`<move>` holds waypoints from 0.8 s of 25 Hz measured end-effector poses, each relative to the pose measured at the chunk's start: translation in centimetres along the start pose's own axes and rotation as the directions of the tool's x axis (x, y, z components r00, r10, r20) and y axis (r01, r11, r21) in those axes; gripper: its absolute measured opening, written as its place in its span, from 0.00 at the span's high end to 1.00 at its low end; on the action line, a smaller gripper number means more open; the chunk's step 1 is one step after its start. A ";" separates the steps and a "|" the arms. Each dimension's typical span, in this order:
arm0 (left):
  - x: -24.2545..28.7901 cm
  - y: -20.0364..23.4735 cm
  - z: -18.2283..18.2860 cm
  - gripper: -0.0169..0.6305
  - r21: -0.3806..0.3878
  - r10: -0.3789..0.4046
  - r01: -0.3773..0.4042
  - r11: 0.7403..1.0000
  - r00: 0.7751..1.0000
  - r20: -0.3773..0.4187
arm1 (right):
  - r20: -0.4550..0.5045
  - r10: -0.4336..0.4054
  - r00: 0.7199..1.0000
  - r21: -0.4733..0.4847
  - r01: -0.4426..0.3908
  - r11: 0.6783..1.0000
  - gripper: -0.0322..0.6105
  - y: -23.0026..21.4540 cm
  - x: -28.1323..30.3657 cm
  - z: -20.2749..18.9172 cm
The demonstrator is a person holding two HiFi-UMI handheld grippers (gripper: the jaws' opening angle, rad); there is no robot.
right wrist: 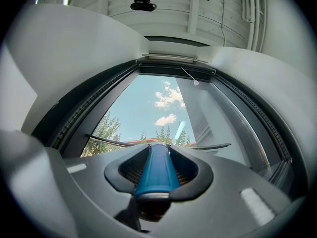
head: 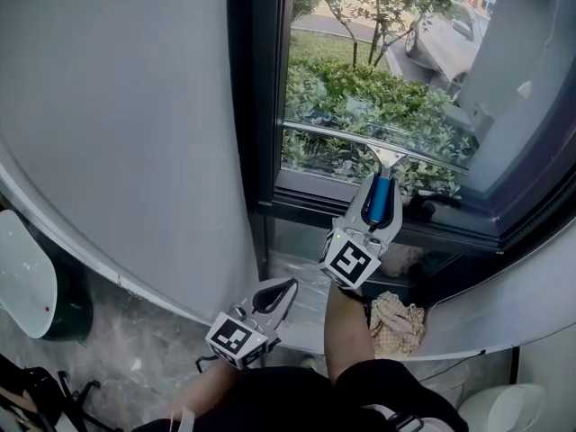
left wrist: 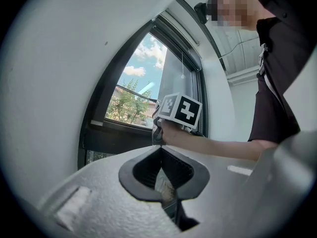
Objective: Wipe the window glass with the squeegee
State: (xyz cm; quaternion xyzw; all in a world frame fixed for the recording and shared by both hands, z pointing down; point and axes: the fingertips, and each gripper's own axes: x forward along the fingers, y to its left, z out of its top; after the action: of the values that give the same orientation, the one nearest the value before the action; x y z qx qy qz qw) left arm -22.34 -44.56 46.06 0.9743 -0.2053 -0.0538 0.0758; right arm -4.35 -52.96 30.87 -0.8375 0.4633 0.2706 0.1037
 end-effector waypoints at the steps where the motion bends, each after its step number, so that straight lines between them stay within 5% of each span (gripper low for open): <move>1: 0.0 -0.1 0.0 0.97 -0.003 -0.003 0.003 1.000 1.000 -0.003 | -0.005 0.002 1.000 0.000 -0.002 1.000 0.74 0.0 -0.1 -0.1; 20: 0.6 -0.2 -1.0 0.97 -0.018 -0.049 0.049 0.999 0.998 -0.024 | -0.060 0.015 0.998 -0.016 -0.016 1.000 0.74 0.2 -1.6 -2.3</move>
State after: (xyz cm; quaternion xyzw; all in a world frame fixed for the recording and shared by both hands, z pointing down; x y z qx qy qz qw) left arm -21.60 -44.46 46.94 0.9789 -0.1798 -0.0455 0.0857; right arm -4.34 -52.90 33.67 -0.8424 0.4703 0.2501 0.0807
